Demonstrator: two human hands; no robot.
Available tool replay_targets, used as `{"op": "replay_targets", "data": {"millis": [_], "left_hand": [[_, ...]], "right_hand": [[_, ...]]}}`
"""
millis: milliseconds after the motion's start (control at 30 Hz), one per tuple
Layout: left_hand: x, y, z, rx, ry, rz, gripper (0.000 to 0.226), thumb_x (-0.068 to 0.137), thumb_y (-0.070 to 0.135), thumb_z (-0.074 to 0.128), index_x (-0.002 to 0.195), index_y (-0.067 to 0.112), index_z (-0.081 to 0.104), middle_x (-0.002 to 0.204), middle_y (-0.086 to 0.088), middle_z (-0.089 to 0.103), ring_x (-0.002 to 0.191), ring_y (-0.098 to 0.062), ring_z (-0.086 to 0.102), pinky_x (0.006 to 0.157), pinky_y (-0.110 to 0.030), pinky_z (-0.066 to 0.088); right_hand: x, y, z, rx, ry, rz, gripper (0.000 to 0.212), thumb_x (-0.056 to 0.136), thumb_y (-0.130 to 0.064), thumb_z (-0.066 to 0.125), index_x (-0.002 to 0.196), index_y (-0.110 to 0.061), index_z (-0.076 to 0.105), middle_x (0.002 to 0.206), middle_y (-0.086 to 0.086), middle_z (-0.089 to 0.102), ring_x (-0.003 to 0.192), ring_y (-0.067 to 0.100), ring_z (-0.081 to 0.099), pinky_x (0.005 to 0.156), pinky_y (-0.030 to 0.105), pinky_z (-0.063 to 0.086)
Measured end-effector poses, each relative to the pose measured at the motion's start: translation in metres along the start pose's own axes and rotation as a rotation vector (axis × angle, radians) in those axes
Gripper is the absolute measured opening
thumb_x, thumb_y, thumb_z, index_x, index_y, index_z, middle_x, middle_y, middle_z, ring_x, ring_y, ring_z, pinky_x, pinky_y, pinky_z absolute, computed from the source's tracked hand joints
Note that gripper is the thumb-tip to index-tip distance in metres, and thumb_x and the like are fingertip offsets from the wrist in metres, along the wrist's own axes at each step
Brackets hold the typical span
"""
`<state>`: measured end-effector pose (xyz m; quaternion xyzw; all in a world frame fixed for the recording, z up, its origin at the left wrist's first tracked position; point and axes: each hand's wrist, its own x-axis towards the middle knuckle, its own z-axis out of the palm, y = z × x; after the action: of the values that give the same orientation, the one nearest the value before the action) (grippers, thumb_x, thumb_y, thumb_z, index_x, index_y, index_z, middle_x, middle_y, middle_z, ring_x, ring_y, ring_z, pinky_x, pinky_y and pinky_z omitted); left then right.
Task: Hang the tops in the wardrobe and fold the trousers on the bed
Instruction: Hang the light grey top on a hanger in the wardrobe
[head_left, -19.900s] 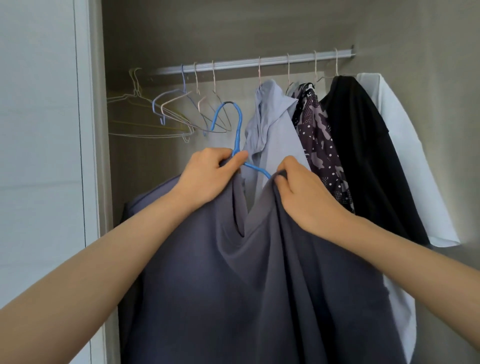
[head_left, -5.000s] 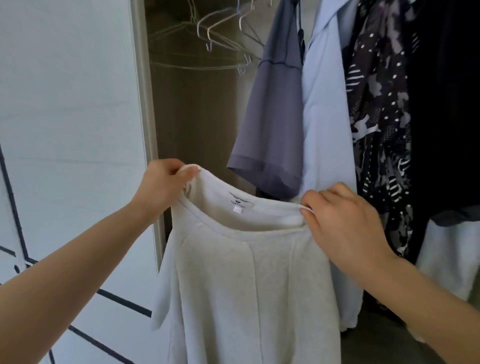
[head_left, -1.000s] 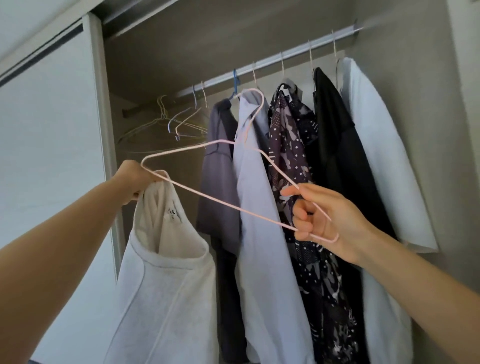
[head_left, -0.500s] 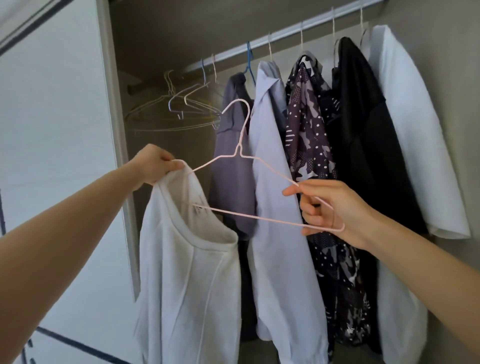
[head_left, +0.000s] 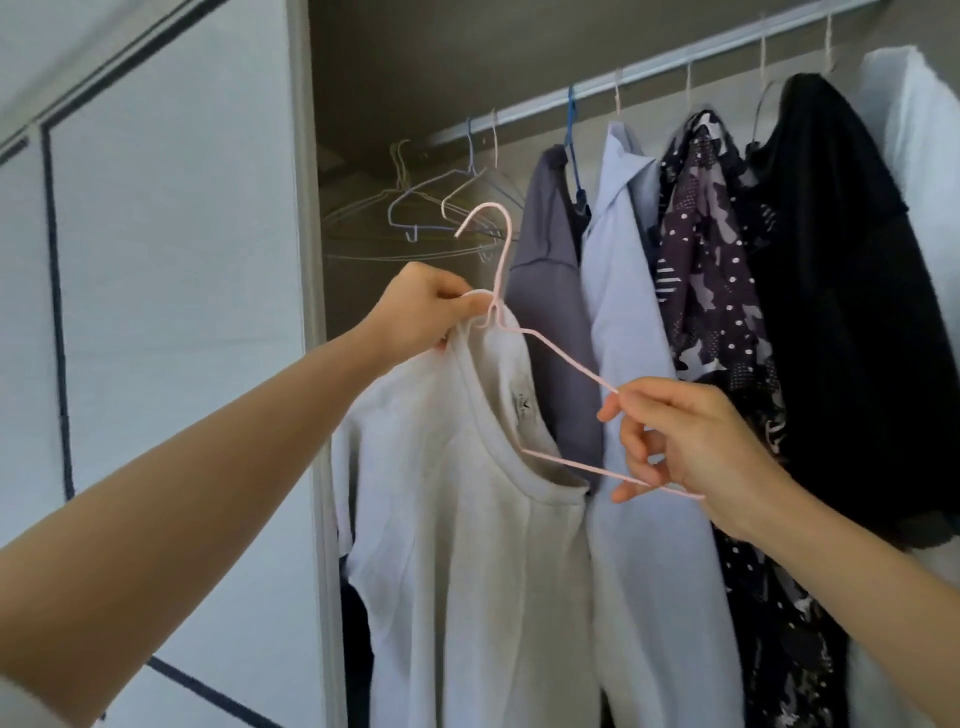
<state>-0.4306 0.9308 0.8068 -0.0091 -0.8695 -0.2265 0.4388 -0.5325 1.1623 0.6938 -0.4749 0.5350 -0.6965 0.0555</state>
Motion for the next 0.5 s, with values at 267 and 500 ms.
{"op": "replay_targets", "data": {"millis": [267, 500], "left_hand": [[0.001, 0.006, -0.004, -0.097, -0.178, 0.110, 0.034, 0.098, 0.040, 0.052, 0.089, 0.017, 0.075, 0.090, -0.015, 0.060, 0.078, -0.010, 0.057, 0.068, -0.015, 0.045], [0.000, -0.011, -0.005, -0.205, -0.107, 0.138, 0.046, 0.101, 0.038, 0.048, 0.089, -0.001, 0.069, 0.084, -0.018, 0.057, 0.071, -0.012, 0.055, 0.067, -0.009, 0.046]], "right_hand": [[0.001, -0.002, 0.004, 0.122, 0.075, -0.122, 0.023, 0.091, -0.018, 0.055, 0.076, -0.008, 0.069, 0.054, 0.007, 0.045, 0.040, 0.017, 0.042, 0.053, 0.047, 0.054], [0.007, -0.007, -0.015, 0.505, -0.388, 0.148, 0.059, 0.090, -0.054, 0.048, 0.114, -0.003, 0.067, 0.107, 0.018, 0.066, 0.109, 0.033, 0.060, 0.093, 0.051, 0.049]]}}
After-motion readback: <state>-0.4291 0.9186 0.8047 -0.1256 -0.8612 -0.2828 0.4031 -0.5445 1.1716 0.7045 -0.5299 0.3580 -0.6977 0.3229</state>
